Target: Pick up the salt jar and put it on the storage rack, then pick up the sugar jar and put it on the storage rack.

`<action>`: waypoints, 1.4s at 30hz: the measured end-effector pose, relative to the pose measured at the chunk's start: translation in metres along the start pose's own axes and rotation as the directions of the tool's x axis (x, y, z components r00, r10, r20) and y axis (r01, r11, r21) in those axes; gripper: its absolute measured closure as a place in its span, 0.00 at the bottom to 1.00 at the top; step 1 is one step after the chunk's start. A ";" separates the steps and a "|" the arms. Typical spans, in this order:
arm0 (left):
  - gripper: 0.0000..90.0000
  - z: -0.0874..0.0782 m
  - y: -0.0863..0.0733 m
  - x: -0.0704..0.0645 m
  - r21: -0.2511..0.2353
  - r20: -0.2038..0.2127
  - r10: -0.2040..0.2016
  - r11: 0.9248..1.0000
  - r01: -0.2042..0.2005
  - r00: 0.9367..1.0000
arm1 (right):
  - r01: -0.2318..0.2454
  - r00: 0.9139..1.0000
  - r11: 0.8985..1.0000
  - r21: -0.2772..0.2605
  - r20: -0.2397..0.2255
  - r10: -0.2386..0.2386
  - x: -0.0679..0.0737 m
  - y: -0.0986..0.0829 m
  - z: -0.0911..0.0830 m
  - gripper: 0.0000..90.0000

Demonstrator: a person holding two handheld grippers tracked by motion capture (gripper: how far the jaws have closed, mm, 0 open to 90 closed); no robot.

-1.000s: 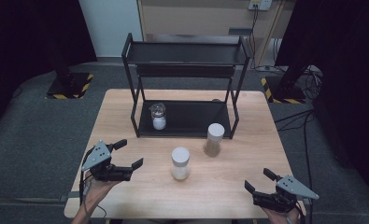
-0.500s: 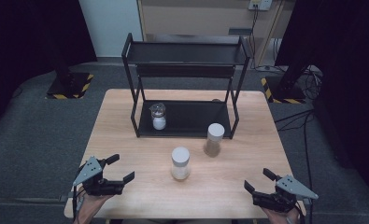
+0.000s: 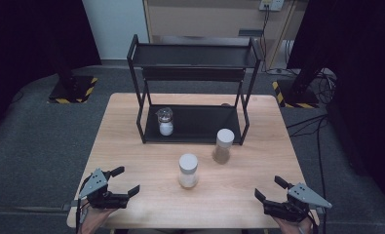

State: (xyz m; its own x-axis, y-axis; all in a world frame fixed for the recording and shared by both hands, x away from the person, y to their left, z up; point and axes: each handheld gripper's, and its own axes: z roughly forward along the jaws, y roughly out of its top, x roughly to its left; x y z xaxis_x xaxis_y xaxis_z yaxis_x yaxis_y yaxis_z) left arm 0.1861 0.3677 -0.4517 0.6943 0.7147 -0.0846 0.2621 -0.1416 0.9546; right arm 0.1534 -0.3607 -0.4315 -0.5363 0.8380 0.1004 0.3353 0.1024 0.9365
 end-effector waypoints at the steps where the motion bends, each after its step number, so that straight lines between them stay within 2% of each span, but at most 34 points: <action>1: 0.07 0.000 0.000 0.000 0.000 0.000 0.000 1.000 0.000 1.000 | 0.000 1.000 1.000 0.000 0.000 0.000 0.000 0.000 0.000 0.12; 5: 0.06 -0.003 -0.004 0.003 -0.020 0.004 -0.007 1.000 0.007 1.000 | 0.000 1.000 1.000 -0.001 0.000 0.000 0.000 0.000 0.000 0.12; 23: 0.05 -0.001 -0.002 0.002 -0.007 0.017 -0.006 1.000 0.006 1.000 | 0.001 1.000 1.000 0.000 -0.003 -0.001 0.000 0.000 0.000 0.12; 33: 0.04 -0.002 -0.003 0.005 -0.004 0.029 -0.033 0.999 0.034 0.999 | 0.004 1.000 1.000 -0.002 -0.003 -0.004 0.000 0.000 0.000 0.11; 42: 0.04 -0.003 -0.004 0.007 -0.010 0.029 -0.054 0.998 0.055 0.998 | 0.014 1.000 0.999 -0.030 -0.013 -0.014 0.001 -0.001 0.000 0.11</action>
State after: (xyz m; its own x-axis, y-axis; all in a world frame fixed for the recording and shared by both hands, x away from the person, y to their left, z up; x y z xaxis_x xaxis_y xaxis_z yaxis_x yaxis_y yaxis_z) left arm 0.1877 0.3754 -0.4552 0.6980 0.7014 -0.1444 0.2930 -0.0956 0.9513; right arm 0.1523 -0.3599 -0.4318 -0.5510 0.8295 0.0915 0.3045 0.0977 0.9475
